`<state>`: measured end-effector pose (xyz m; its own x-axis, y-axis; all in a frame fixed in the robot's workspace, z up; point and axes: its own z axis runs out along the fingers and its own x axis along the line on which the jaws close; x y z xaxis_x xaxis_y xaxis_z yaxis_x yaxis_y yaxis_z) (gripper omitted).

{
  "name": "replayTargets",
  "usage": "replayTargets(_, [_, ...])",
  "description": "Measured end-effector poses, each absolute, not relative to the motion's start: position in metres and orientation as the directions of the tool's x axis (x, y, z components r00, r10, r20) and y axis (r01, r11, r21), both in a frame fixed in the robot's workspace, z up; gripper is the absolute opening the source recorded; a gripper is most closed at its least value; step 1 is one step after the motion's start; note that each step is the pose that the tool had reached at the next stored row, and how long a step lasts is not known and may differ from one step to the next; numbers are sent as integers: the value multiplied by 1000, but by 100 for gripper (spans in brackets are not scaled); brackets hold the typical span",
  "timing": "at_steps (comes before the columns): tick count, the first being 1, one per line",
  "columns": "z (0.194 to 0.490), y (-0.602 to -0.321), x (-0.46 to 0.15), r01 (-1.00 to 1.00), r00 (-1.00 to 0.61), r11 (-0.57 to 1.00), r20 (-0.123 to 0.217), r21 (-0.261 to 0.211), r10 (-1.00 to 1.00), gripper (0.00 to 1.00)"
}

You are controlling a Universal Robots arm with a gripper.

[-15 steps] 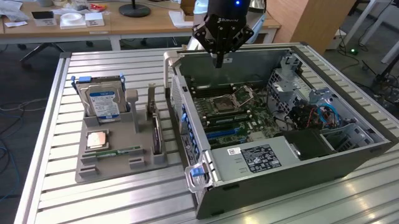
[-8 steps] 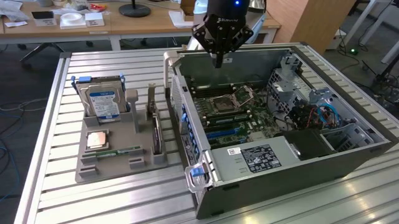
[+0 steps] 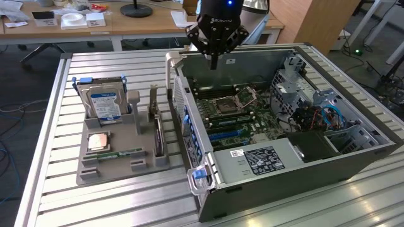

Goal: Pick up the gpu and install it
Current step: 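Reach for the gpu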

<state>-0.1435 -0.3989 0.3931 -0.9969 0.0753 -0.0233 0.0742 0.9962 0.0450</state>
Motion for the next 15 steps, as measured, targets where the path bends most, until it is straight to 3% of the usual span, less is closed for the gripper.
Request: replayTargets(15, [393, -399, -199, 74, -997, 996, -23, 44, 75, 11])
